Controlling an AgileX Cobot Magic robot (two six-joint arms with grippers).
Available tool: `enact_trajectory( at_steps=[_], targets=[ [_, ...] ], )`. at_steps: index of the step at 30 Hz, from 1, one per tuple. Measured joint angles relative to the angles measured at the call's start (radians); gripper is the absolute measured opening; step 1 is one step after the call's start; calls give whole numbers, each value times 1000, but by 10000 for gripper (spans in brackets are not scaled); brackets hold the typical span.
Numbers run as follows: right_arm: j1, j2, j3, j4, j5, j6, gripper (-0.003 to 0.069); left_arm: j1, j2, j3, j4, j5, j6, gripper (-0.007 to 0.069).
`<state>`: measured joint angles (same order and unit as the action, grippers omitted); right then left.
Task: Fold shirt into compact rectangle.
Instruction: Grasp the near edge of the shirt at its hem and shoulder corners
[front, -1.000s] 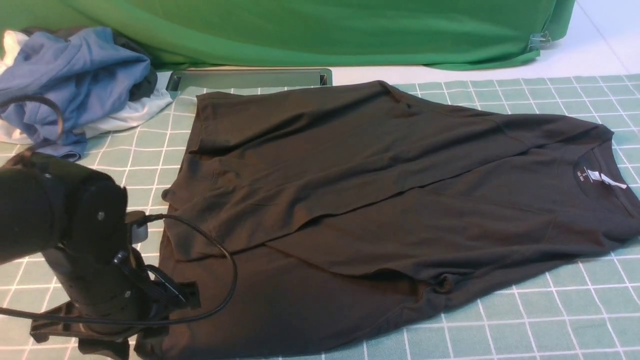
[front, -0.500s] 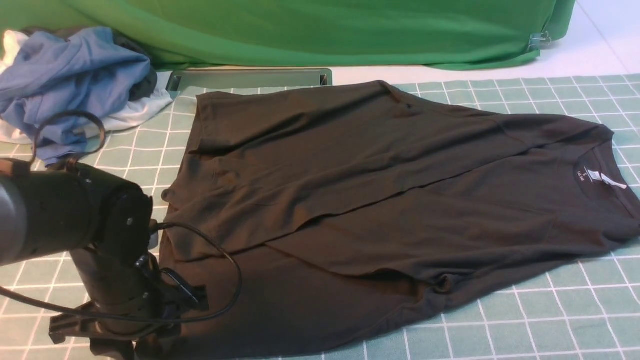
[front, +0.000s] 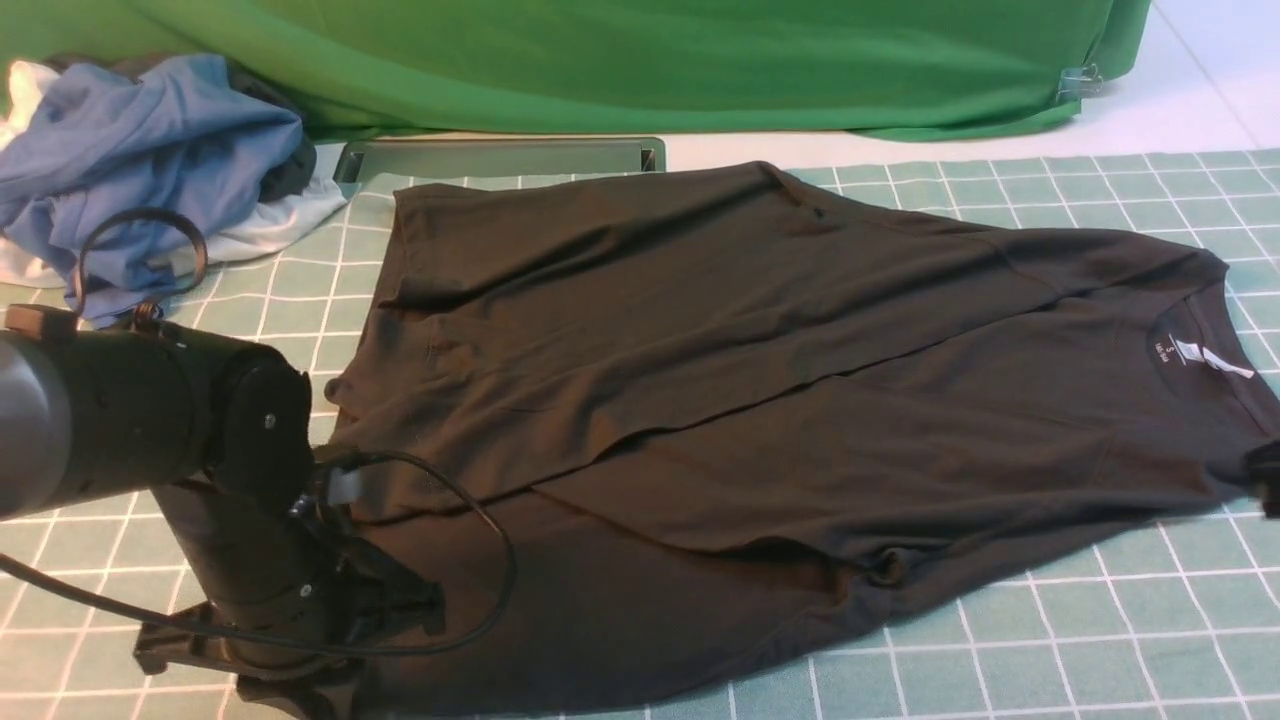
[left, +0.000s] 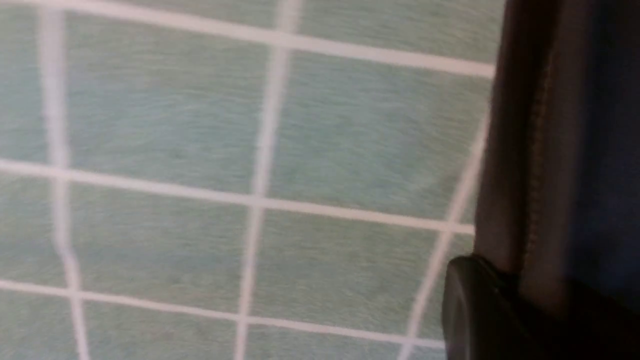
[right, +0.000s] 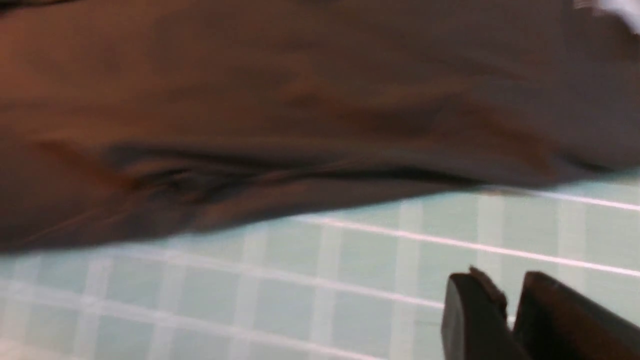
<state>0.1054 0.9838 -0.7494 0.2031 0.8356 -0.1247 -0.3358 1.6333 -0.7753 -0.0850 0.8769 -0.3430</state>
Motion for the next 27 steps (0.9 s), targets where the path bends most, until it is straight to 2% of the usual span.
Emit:
enact_trajectory(
  at_steps=[3,4,5,9,17,22,24,27],
  targets=[
    [102,10,0,80,-7,-70,206,13,1,-1,-10,8,29,31],
    [102,12,0,81,-7,-73,210,15,1,-1,-10,8,31,31],
    [161,35,0,85,-11,-84,243,30,1,-1,-14,15,33,31],
    [288,143,0,61,-14,-100,299,85,-21,5,2,41,26,31],
    [462,392,-132,18,68,-91,324,218,-153,11,-5,67,35,31],
    [516,493,-203,-56,49,-9,324,228,-188,12,-5,72,38,31],
    [524,545,-218,-117,48,87,324,229,-189,12,-6,74,38,31],
    [524,593,-219,-177,48,167,324,229,-189,15,-8,76,38,31]
  ],
)
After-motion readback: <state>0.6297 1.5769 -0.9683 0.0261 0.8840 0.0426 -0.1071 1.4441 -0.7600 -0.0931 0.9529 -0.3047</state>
